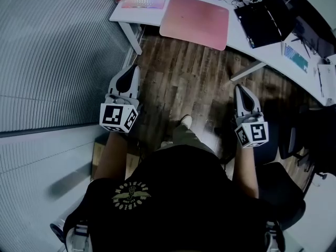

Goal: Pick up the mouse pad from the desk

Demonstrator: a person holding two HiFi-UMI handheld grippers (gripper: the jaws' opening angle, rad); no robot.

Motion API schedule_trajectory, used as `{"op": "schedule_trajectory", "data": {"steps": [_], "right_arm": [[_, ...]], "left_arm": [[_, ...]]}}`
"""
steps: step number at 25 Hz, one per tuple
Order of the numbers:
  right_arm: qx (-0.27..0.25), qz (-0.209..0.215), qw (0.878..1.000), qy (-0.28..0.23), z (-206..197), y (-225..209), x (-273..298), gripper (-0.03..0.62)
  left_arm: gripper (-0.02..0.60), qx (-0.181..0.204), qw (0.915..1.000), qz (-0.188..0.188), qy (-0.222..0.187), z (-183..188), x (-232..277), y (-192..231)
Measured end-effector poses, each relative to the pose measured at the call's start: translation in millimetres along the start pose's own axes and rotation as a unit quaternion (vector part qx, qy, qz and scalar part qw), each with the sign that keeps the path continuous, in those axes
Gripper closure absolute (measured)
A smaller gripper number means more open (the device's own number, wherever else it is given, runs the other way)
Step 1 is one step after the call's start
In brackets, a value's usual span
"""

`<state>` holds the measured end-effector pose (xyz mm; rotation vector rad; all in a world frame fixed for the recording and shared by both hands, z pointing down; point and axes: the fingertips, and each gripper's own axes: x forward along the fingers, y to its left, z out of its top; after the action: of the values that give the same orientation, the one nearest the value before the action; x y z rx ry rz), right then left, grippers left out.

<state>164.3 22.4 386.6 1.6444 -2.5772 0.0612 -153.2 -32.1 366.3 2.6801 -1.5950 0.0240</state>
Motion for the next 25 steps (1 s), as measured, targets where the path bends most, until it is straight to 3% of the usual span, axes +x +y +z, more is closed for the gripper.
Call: {"op": "schedule_trajectory", "data": {"steps": [10, 25], "right_arm": [[0.006, -0.009, 1.0, 0.004, -9.1, -55.0, 37.4, 0.592], [-0.006, 0.015, 0.999, -0.03, 22.1, -143.8, 96.3, 0.592]], "left_arm": [[0.574, -0.001, 0.9996, -0.023, 0.016, -9.9, 78.5, -5.6], [0.575, -0.002, 0.9999, 0.012, -0.009, 18.0, 166.0, -8.0]]}}
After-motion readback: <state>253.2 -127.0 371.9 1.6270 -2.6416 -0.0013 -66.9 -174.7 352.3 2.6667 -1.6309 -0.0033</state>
